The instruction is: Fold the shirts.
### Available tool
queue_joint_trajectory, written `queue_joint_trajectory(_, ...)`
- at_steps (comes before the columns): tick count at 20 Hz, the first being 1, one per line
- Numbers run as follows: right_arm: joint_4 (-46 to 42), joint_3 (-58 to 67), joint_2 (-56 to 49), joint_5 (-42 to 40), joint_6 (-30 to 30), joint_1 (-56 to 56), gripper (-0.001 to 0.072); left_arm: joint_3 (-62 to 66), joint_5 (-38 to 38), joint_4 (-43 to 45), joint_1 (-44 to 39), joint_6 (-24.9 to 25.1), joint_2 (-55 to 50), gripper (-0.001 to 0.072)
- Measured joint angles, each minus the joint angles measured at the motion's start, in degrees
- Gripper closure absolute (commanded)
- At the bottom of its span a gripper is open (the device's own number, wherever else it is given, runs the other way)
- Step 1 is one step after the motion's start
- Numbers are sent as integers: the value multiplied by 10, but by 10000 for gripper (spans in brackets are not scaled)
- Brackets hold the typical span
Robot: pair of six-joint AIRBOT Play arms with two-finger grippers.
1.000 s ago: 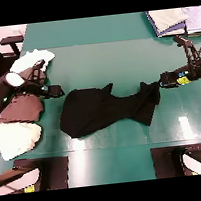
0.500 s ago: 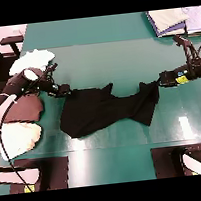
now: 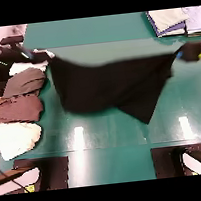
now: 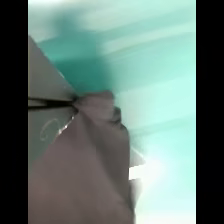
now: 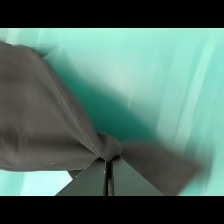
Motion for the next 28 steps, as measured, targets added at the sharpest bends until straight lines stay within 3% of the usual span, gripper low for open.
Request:
queue_joint_trajectory(7,-16,311,13,15,-11,-14,698,232,7,46,26,0,207,685)
queue_joint_trajectory(13,-82,348,67,10,-9,-16,698,329,39,70,28,-9,267,684)
queue_joint_trajectory(20,-113,342,28,20,13,-16,698,271,34,76,28,-41,224,684)
queue_joint_trajectory(28,-103,290,-204,125,29,-15,698,102,-54,72,28,-68,18,683)
